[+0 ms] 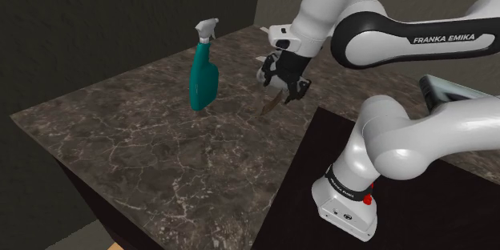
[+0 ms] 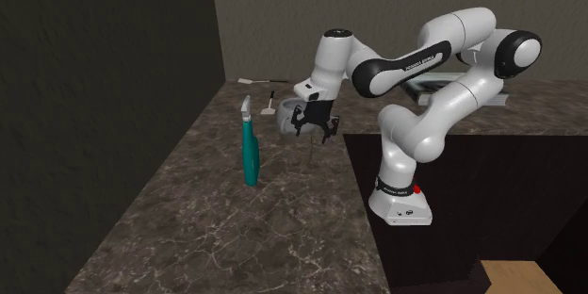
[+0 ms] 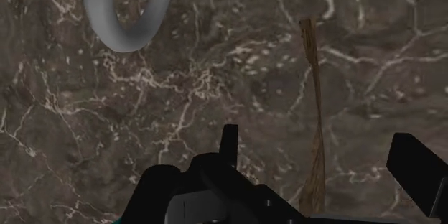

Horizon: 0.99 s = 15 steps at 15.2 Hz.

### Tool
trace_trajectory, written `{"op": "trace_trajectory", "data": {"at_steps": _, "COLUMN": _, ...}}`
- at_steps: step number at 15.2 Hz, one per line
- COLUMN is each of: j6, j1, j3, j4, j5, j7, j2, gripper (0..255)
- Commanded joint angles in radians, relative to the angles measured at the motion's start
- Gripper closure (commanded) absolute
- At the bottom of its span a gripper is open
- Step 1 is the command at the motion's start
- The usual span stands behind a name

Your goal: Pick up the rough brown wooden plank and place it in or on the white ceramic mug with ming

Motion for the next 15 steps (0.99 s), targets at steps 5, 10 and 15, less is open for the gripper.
{"op": "trace_trajectory", "data": {"at_steps": 5, "j6": 0.071, "j1": -0.018, "j3": -0.012, "j4": -0.049, "j5": -0.037, "j7": -0.006, "j2": 0.029, "gripper": 0}}
{"op": "trace_trajectory", "data": {"at_steps": 10, "j6": 0.117, "j1": -0.024, "j3": -0.021, "j4": -0.073, "j5": -0.049, "j7": -0.003, "j2": 0.051, "gripper": 0}}
{"op": "trace_trajectory", "data": {"at_steps": 15, "j6": 0.117, "j1": -0.024, "j3": -0.02, "j4": -0.073, "j5": -0.049, "j7": -0.003, "j2": 0.051, "gripper": 0}}
